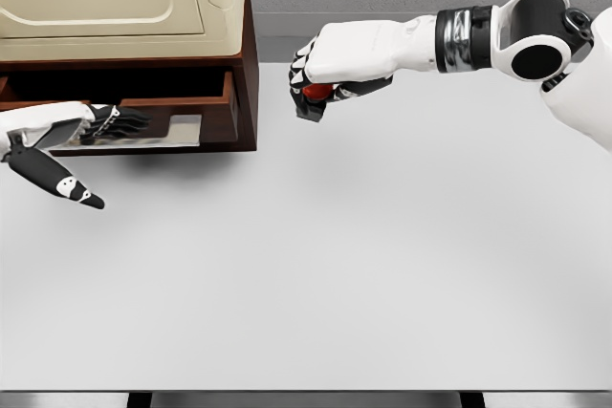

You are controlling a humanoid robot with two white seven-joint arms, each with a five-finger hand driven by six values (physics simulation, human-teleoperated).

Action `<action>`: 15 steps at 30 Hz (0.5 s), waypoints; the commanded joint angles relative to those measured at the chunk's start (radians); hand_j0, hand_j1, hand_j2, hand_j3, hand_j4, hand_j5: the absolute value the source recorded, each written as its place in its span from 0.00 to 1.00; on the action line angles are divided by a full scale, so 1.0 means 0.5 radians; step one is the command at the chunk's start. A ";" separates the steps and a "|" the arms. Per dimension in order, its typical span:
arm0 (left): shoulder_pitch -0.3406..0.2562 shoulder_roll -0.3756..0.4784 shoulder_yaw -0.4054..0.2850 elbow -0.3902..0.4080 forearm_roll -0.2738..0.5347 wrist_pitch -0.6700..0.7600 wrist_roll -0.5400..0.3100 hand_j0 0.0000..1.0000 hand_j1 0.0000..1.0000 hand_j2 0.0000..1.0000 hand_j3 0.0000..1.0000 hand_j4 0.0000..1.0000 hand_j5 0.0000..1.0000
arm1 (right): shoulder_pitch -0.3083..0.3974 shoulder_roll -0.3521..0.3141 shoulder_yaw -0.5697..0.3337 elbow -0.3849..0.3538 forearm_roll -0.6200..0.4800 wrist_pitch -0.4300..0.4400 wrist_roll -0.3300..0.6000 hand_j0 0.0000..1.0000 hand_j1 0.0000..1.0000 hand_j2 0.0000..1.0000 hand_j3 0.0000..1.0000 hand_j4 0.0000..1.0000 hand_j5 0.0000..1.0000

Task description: Open the cabinet drawer with left arm, and place a switch into the drawer with right arm

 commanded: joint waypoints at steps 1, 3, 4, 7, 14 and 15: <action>0.000 0.023 -0.031 0.030 -0.259 0.004 -0.013 1.00 1.00 1.00 1.00 1.00 1.00 | 0.000 -0.001 -0.001 -0.005 -0.012 0.006 0.000 0.43 0.43 0.43 0.43 0.43 0.43; 0.013 0.035 -0.031 0.030 -0.259 0.004 -0.013 1.00 1.00 1.00 1.00 1.00 1.00 | 0.000 -0.001 -0.001 -0.008 -0.012 0.006 0.000 0.43 0.43 0.43 0.43 0.43 0.43; 0.013 0.038 -0.031 0.030 -0.259 0.004 -0.013 1.00 1.00 1.00 1.00 1.00 1.00 | 0.000 -0.001 -0.001 -0.008 -0.012 0.006 0.000 0.43 0.43 0.43 0.43 0.43 0.43; 0.016 0.038 -0.031 0.030 -0.253 0.004 -0.013 1.00 1.00 1.00 1.00 1.00 1.00 | -0.012 -0.001 -0.001 -0.017 -0.012 0.006 0.000 0.43 0.43 0.43 0.43 0.43 0.43; 0.037 0.038 -0.028 0.027 -0.250 0.004 -0.013 1.00 1.00 1.00 1.00 1.00 1.00 | -0.034 -0.007 -0.001 -0.063 -0.012 0.006 0.000 0.43 0.43 0.43 0.43 0.43 0.43; 0.037 0.038 -0.031 0.030 -0.243 0.004 -0.013 1.00 1.00 1.00 1.00 1.00 1.00 | -0.034 -0.010 -0.001 -0.072 -0.012 0.006 0.000 0.43 0.43 0.43 0.43 0.43 0.43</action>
